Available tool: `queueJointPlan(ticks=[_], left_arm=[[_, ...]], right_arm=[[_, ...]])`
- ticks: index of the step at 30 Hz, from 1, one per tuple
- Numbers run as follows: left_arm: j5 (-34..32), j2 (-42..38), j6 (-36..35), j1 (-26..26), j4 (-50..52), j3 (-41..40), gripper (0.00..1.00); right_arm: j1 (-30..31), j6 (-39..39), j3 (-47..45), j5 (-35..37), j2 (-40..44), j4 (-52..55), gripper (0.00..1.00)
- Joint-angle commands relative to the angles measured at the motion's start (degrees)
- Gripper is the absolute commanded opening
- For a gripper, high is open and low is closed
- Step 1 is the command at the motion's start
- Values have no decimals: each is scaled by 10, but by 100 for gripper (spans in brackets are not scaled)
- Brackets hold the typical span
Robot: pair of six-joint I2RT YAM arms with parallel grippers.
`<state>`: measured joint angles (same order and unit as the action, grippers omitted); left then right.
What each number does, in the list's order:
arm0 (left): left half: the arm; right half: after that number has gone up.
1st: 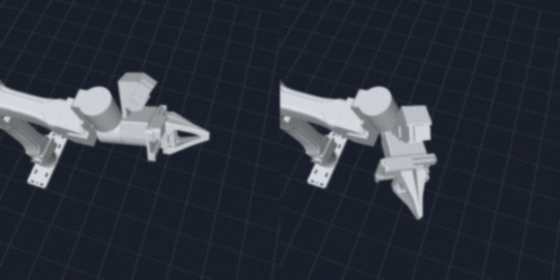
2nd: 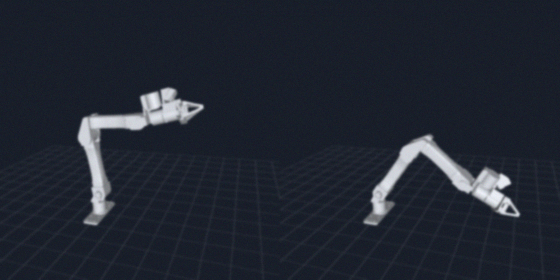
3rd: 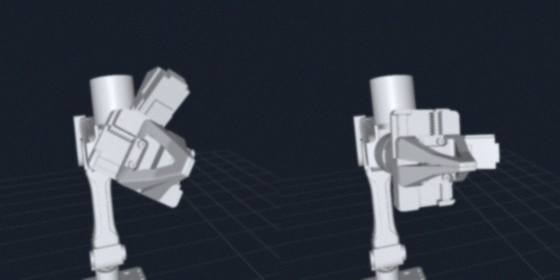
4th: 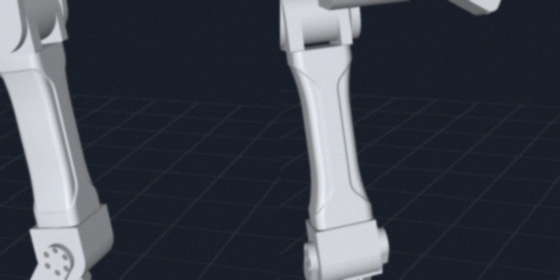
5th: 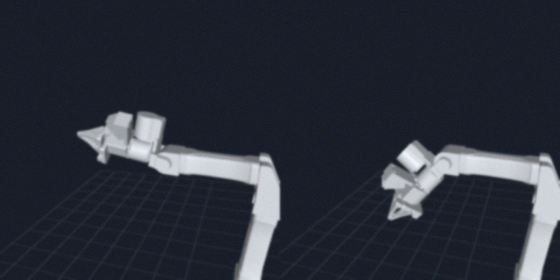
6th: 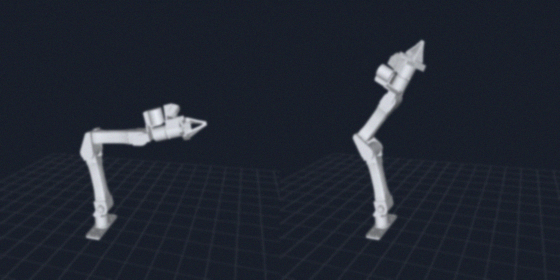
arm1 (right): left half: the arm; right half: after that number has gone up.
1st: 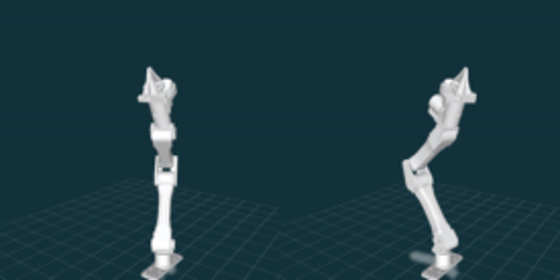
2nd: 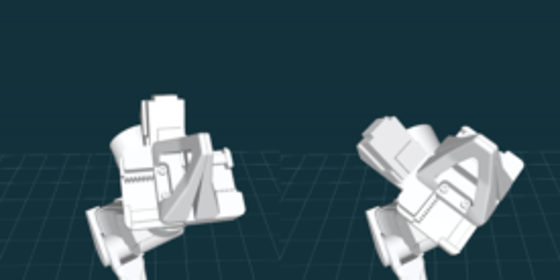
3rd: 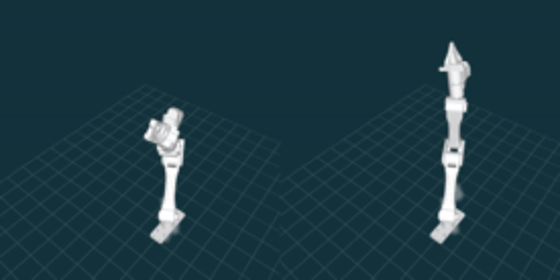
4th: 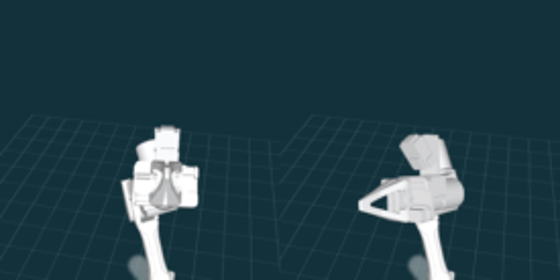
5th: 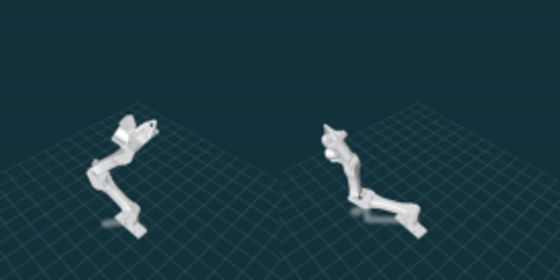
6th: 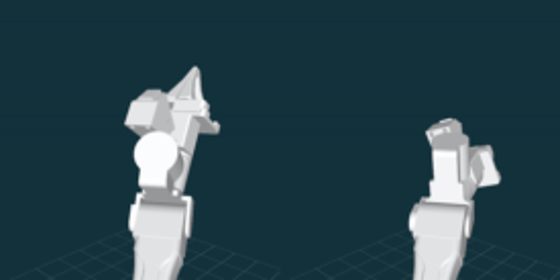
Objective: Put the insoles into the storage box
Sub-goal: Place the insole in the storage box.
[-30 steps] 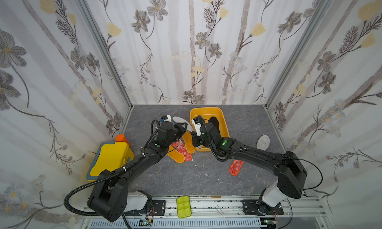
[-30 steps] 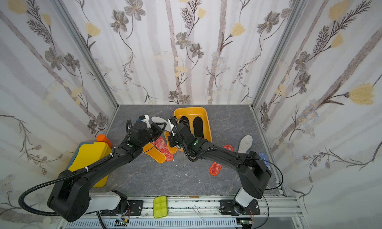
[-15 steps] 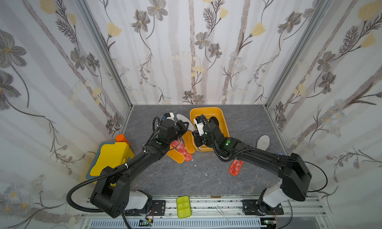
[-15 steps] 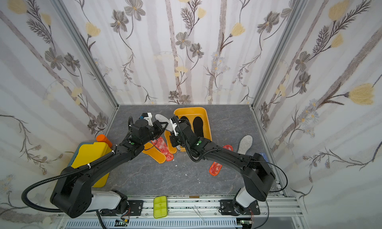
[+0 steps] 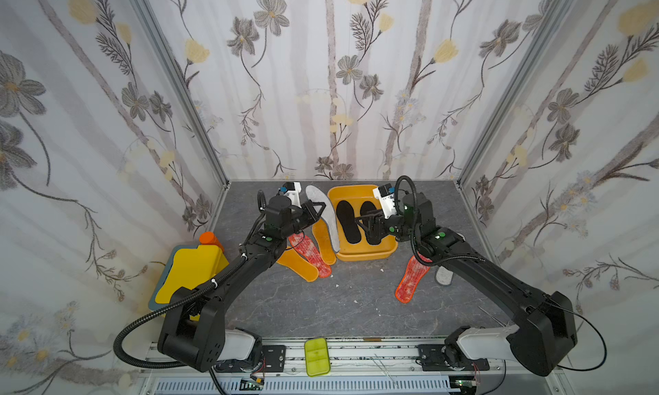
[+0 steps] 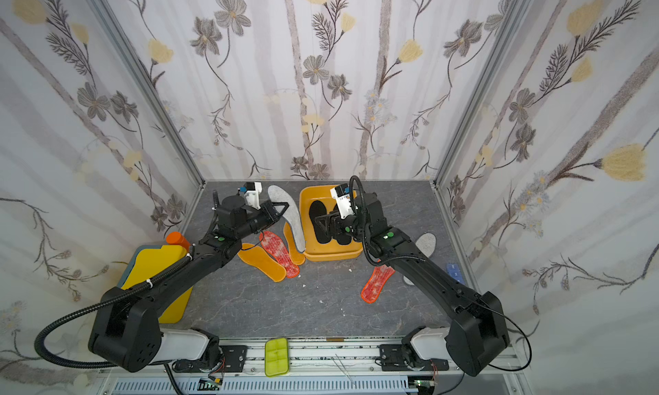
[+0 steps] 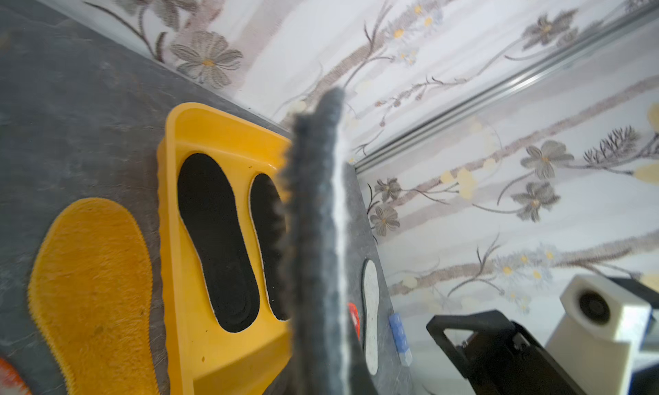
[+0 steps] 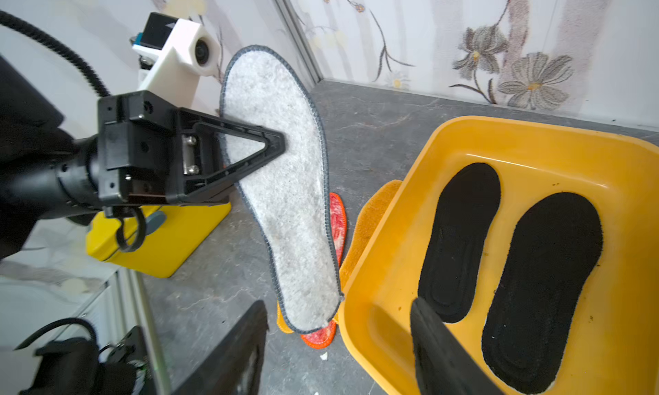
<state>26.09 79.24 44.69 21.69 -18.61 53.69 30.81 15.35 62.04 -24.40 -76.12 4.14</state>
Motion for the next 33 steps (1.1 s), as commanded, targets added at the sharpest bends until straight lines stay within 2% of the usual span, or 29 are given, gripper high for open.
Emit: queueJointPlan(ticks=[1,4,10,25,33], left_arm=[[132,14,-76,-1,-31,25,0],[178,21,-93,1,-47,40,0],[229,21,-125,7,-50,49,0],[250,16,-141,23,-47,49,0],[253,22,-141,28,-47,53,0]], right_arm=[[-28,-10,4,-165,11,19,64],[-41,-15,9,-205,11,17,64],[-52,-8,16,-223,-4,-1,64],[-56,25,18,-269,-72,-73,58],[-53,40,-4,-294,-79,-110,46]])
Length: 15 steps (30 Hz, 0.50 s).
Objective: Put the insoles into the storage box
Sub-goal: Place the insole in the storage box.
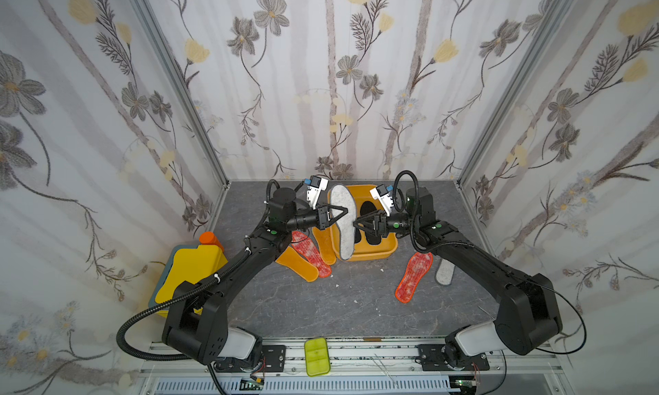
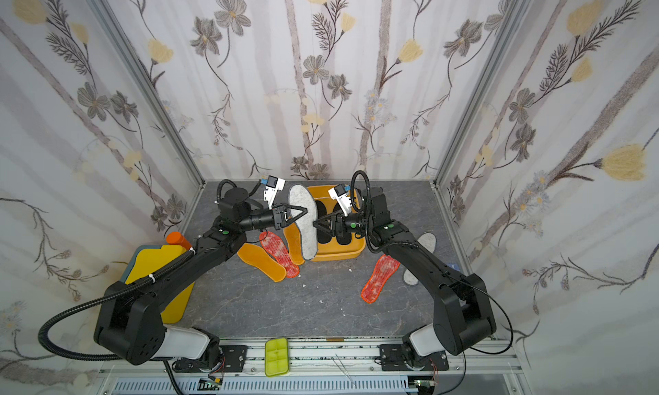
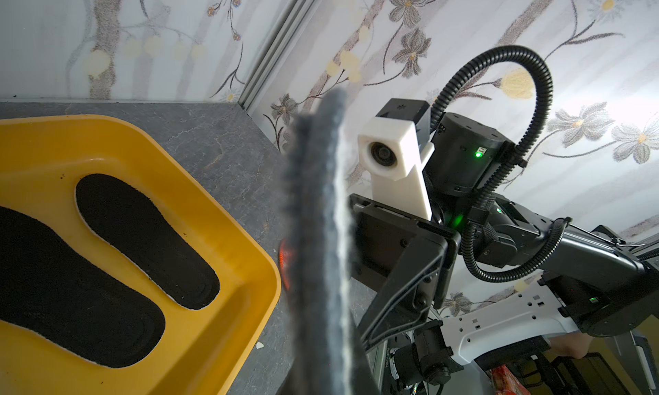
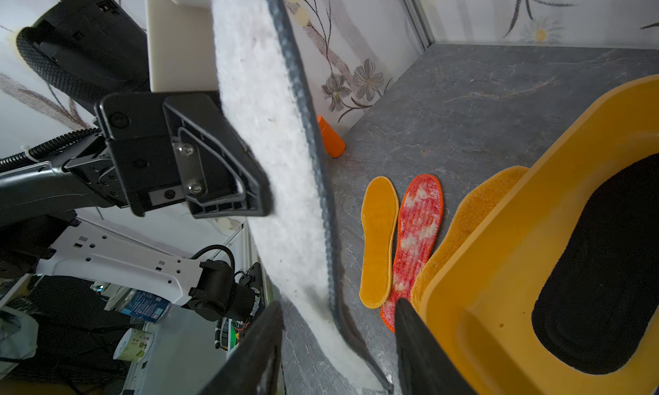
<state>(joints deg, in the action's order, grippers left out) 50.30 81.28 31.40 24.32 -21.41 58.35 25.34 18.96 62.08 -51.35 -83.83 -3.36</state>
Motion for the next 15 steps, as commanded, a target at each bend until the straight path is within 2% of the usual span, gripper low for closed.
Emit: queueJointPlan(ticks=[1,7,15], left_arm=[[11,2,-9,3,-19,7,0],[16,2,-11,7,-18,12,0],[14,2,-16,8,-8,14,0]], right_arm=[[2,5,-7,-25,-3,-37,45],[8,4,-18,-32,-8,-53,41],[14,8,-24,-40,-10,-68,26]])
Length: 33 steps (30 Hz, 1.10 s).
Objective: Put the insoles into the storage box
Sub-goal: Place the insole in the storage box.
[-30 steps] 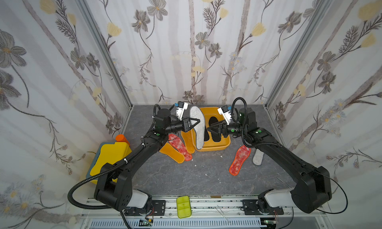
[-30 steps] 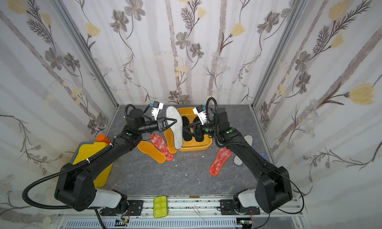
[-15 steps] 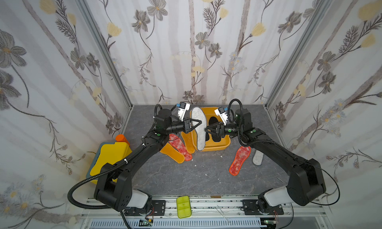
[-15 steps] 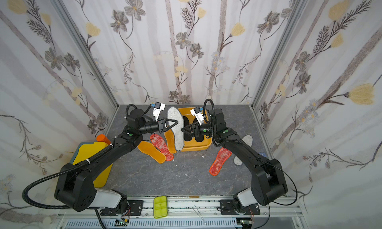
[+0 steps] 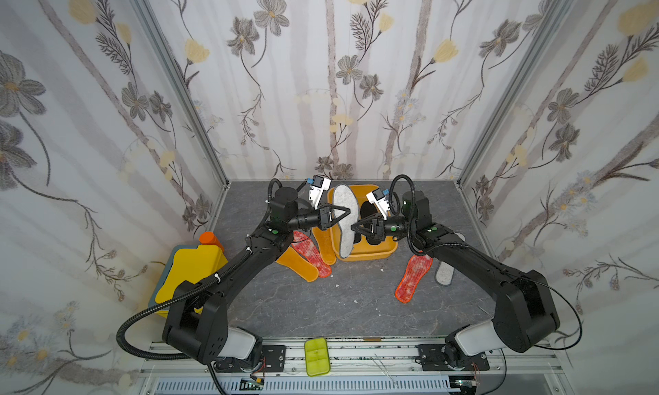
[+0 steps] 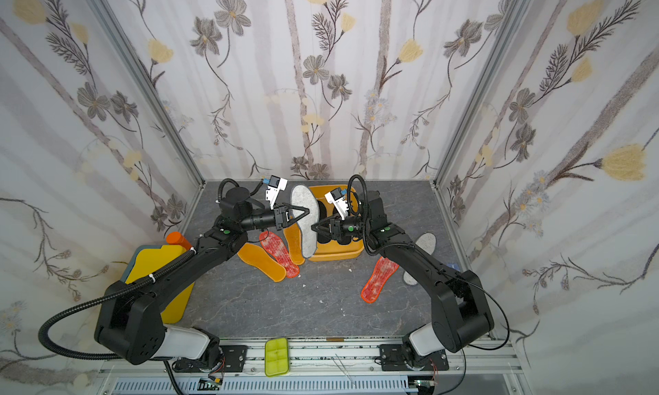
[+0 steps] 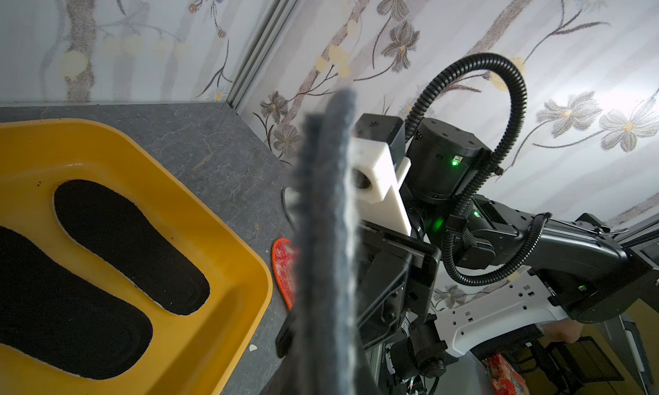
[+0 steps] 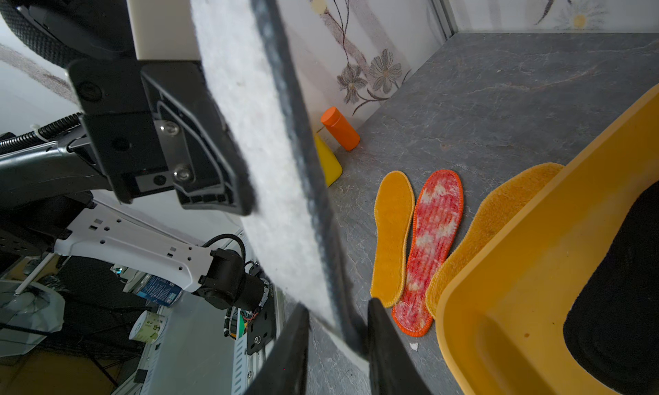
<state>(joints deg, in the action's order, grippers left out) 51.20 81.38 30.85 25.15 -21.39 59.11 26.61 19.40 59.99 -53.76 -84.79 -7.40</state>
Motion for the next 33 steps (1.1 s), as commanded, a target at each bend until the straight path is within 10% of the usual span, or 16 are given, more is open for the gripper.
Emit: queueJointPlan(ticks=[1,18,24,30,33], left_arm=[[5,-1,-11,0,-7,6,0],[-18,-4,-20,0,11,6,0],[-63,-6,-30,0,40,11,58],[-112,-17,-34,0,64,12,75],[-147,-30,-35,0,83,11,100]], right_arm=[[1,3,-5,-18,1,-29,23],[2,22,-30,-18,32,-65,0],[3,40,-27,-7,33,-61,0],[3,32,-4,14,17,-14,0],[3,1,26,35,2,45,0]])
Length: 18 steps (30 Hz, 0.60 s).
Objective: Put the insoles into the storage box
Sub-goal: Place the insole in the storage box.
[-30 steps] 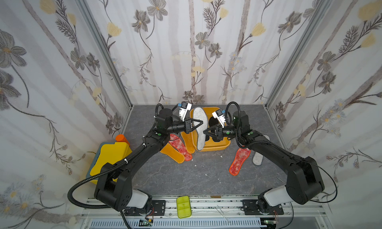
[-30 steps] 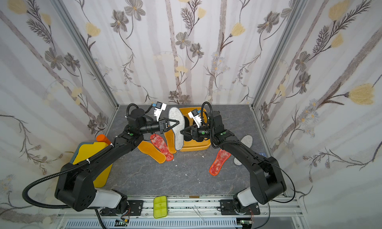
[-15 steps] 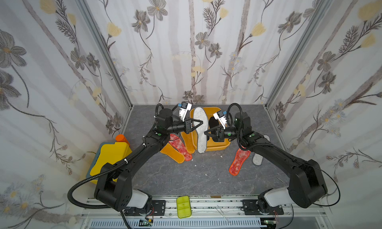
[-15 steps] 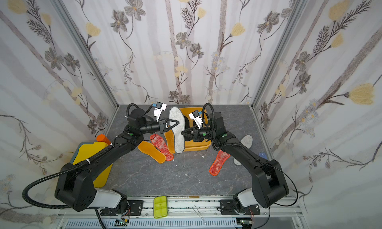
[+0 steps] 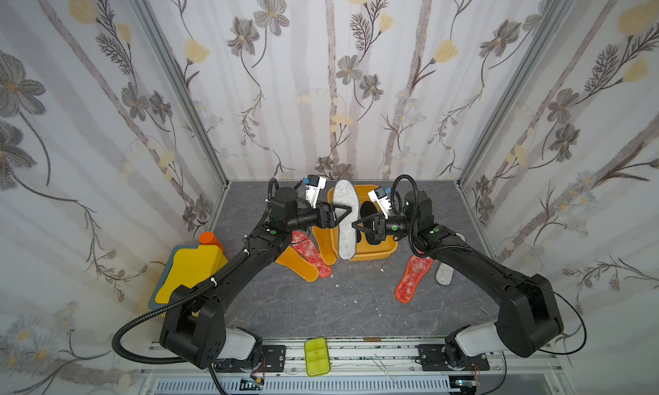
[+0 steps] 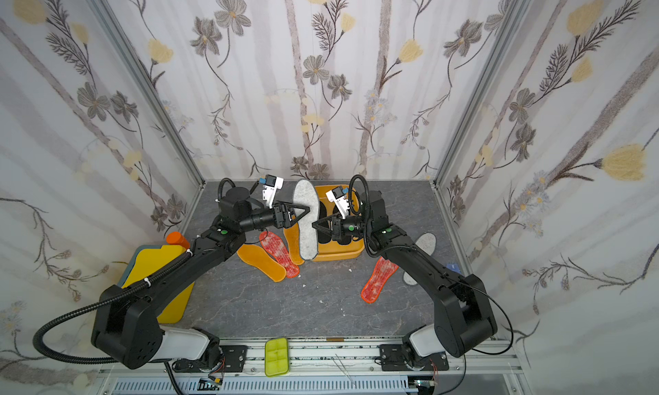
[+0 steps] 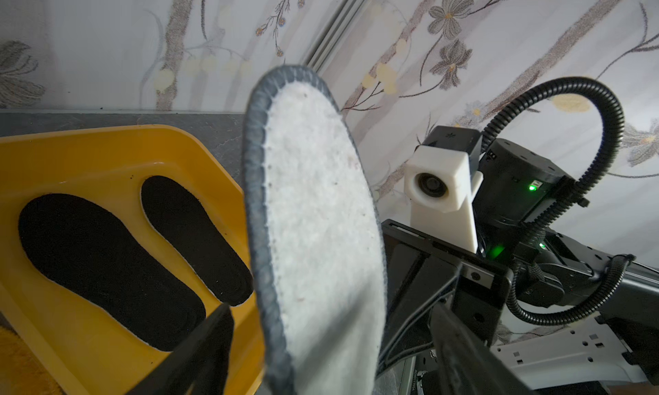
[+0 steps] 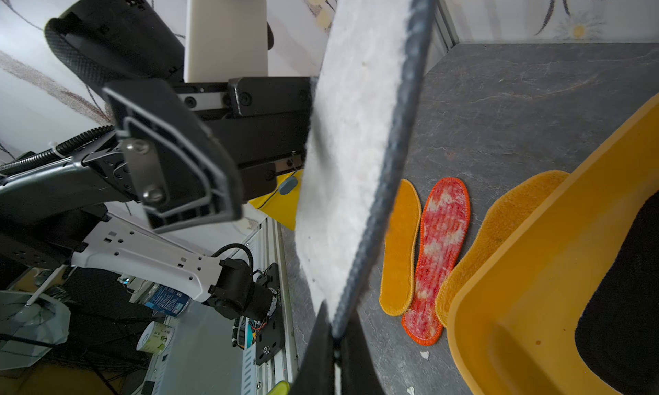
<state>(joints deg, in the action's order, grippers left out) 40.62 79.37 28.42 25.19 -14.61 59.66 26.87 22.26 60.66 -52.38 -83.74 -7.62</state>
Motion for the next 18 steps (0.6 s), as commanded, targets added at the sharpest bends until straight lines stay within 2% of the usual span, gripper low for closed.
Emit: queueJointPlan(ticks=[1,10,14,18], left_arm=[[-53,-17,-12,-2,24,5,100],[-236,-99,-4,-4,90,-40,100],[-277,-132,23,-9,93,-78,100],[-287,-147,33,-11,93,-105,100]], right_arm=[[0,-41,33,31,-16,71,0],[-23,-116,197,95,-132,244,0],[-40,-122,268,95,-199,291,0],[-57,-131,344,85,-276,342,0]])
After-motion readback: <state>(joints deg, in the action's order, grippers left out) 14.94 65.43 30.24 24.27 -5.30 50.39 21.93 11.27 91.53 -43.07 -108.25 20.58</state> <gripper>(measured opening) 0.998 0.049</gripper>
